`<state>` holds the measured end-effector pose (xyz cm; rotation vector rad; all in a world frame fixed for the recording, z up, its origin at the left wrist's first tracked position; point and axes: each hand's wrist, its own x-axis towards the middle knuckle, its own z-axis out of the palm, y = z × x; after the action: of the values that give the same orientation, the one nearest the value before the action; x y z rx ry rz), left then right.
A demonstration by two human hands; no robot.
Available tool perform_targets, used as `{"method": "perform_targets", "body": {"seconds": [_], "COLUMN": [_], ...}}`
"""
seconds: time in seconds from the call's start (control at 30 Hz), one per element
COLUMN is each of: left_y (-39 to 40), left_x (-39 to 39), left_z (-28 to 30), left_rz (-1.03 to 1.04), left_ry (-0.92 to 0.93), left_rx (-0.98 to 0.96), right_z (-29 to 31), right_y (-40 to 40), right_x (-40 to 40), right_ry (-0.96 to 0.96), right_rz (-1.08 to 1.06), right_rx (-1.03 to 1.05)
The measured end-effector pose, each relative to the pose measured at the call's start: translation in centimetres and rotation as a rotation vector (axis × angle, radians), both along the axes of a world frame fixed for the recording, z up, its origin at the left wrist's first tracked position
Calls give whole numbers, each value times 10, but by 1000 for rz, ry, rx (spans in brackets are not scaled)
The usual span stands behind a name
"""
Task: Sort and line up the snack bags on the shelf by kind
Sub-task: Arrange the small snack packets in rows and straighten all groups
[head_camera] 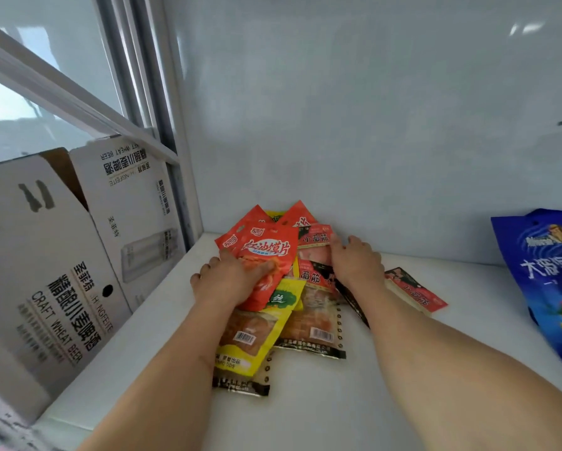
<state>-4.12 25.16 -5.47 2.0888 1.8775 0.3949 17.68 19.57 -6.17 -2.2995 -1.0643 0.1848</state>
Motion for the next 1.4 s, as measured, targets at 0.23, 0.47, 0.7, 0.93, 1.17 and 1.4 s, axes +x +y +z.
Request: {"method": "perform_targets", "body": {"seconds": [0.23,0.47,0.7,0.93,1.17,1.4], "left_y": [31,39,41,33,21,6], "left_x": [-23,-36,-39,-42,-40,-28], "left_z": [6,33,39,47,53,59], "left_rz": [-31,-4,-107,-153,-203,-263], "left_ry": [-145,-320,-514,-635,-764,-868], "left_rx": [-41,9,-86,-104,-110,-150], "right_z": [4,16,19,20,21,27], "right_y": [14,15,0,-13,-20,-34], "right_x": [-28,-43,-44,-38,-34,-27], "right_ry": [205,412,662,727,840,1003], "right_rz": [-20,14,97,189,119,76], "right_rx": [161,210,332,324,450,498]}}
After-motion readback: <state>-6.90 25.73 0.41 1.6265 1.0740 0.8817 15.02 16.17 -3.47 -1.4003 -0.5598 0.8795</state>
